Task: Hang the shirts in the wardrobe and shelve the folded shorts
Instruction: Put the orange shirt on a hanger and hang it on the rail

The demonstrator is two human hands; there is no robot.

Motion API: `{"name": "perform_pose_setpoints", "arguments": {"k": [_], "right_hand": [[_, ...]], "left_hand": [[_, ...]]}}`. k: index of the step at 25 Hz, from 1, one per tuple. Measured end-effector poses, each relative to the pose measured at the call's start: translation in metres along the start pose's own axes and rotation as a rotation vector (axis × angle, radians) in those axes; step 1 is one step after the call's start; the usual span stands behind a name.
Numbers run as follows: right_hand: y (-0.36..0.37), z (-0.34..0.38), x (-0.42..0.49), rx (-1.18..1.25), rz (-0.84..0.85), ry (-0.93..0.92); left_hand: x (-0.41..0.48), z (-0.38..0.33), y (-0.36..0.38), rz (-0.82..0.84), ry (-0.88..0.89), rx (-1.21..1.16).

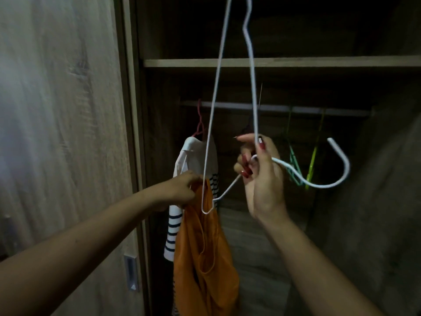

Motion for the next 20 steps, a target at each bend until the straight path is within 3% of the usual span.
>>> {"name": "perform_pose_setpoints", "arguments": {"k": [4,7,10,16,20], "right_hand": [[-0.002,-0.041,-0.016,-0.358,0.182,0.029],[-0.037,-0.065,-0.024,-0.457,0.201,0.089],[-0.061,-0.07,-0.027,-0.585,0.337,0.173],[-0.076,-0.067,-0.024,-0.757,0.676,0.418],[-0.069,-0.074,-0.025,-0.94,0.742,0.349]], "left_hand": [[-0.003,-0.007,-0.01,-0.051,0.028,-0.119],[-0.006,0.005,-0.046,-0.234,-0.015,-0.163],[-0.009,0.019,-0.067,-0.316,-0.011,-0.17],[-0.023,0.028,-0.061,-0.267,0.032,-0.085],[-0.025,0.017,-0.033,-0.21,0.151,0.234]]}}
Point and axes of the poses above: each hand's wrist, its own x-axis towards the middle knuckle, its own y-axis out of the palm, z = x × y, the point moved 6 cm from there along x, towards the middle knuckle, and after that the axes turned 5 degrees about -z, right-handed, at the moved point
